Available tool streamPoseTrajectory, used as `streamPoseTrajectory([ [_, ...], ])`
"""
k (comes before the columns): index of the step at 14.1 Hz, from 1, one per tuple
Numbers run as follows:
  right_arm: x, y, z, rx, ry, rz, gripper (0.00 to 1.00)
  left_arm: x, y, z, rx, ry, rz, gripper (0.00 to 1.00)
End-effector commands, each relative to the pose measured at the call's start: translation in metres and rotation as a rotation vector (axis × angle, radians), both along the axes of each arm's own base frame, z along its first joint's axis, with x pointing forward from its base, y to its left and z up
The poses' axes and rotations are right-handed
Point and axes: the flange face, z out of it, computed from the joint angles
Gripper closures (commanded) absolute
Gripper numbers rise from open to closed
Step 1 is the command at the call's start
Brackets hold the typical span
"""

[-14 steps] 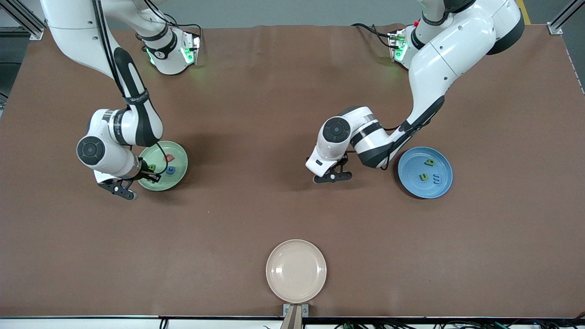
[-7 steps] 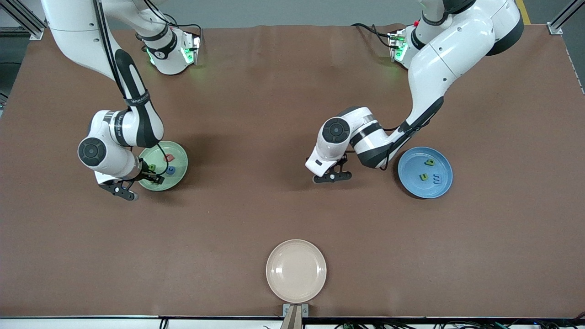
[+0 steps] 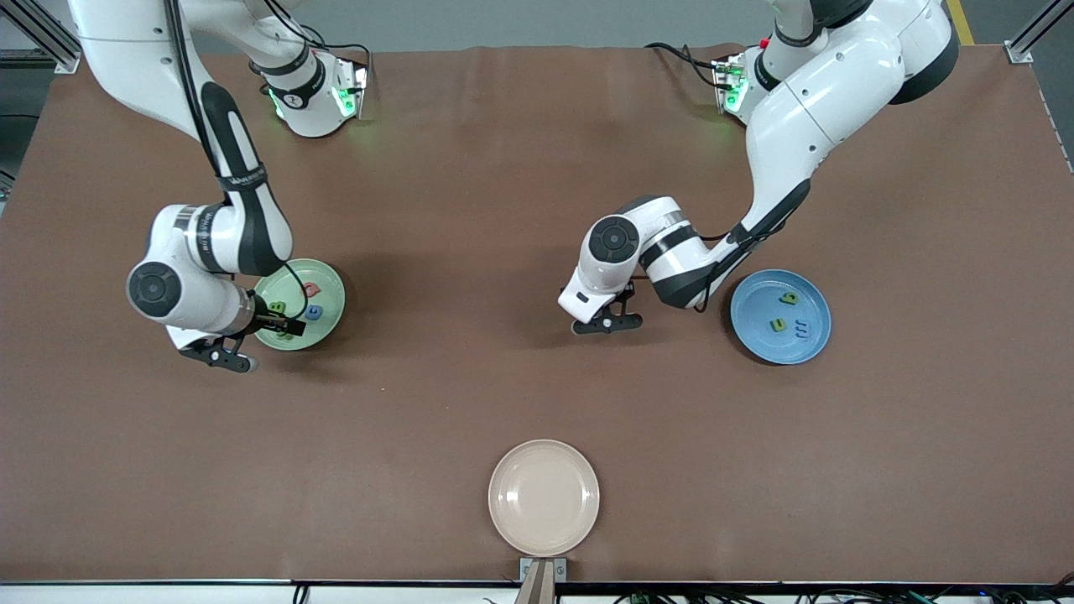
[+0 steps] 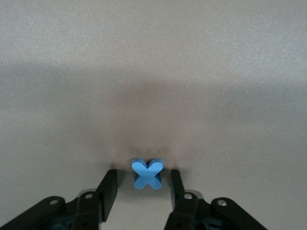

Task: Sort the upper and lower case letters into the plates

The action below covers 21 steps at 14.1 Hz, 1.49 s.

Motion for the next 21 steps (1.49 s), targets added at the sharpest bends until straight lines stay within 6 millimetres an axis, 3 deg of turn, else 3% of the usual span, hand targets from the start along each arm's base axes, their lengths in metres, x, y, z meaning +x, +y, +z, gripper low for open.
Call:
streamPoseTrajectory([
  [1,0.019,-0.020,0.061,0.046,0.016,0.085,0.00,0.005,-0.001,-0.003,-0.002,-0.006,0.002,0.52],
  [7,0.052,-0.083,0.178,0.058,0.011,0.230,0.00,0.002,-0.004,-0.004,-0.001,0.002,0.011,0.72],
  [11,0.054,-0.088,0.248,0.038,0.010,0.217,0.00,0.004,-0.004,0.000,-0.002,-0.004,0.037,0.94],
  [13,0.052,-0.088,0.269,0.040,0.011,0.217,0.00,0.009,0.001,0.008,0.009,-0.017,0.060,0.99],
  [16,0.047,-0.087,0.289,0.053,-0.012,0.220,0.00,0.027,0.019,0.042,0.038,-0.064,0.057,0.99],
  [18,0.048,-0.086,0.296,0.039,-0.027,0.226,0.00,0.040,0.045,0.071,0.026,-0.091,0.057,0.99],
  [21,0.049,-0.088,0.303,0.034,-0.045,0.222,0.00,0.048,0.109,0.099,0.038,-0.105,0.006,0.99],
])
